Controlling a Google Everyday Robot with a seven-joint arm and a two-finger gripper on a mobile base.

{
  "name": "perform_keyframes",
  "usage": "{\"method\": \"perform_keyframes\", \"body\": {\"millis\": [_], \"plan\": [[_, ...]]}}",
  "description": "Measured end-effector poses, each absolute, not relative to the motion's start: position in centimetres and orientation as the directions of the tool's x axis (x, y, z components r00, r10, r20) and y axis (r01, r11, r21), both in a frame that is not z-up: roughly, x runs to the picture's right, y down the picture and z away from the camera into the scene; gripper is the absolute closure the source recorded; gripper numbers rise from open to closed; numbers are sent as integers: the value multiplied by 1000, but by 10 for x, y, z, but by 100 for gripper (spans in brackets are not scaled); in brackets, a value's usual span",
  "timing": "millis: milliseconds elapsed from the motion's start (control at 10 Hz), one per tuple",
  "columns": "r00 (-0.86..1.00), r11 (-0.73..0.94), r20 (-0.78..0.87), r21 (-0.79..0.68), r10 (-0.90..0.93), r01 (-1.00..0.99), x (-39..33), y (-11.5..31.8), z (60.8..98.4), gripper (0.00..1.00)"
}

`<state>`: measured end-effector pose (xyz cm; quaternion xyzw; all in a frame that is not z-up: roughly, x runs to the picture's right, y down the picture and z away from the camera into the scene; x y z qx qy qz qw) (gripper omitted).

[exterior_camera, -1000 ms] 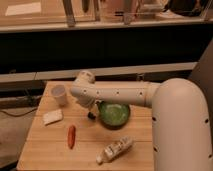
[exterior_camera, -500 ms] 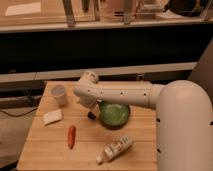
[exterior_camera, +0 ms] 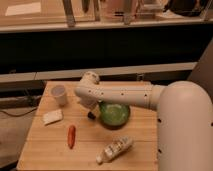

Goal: Place the eraser in the ceramic cup

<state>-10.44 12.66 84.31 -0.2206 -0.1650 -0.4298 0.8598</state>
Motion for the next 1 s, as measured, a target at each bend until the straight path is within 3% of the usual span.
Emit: {"method": "perform_keyframes", "body": {"millis": [1000], "plan": [[589,530,484,-270,-646,804,-116,140,850,20]]}}
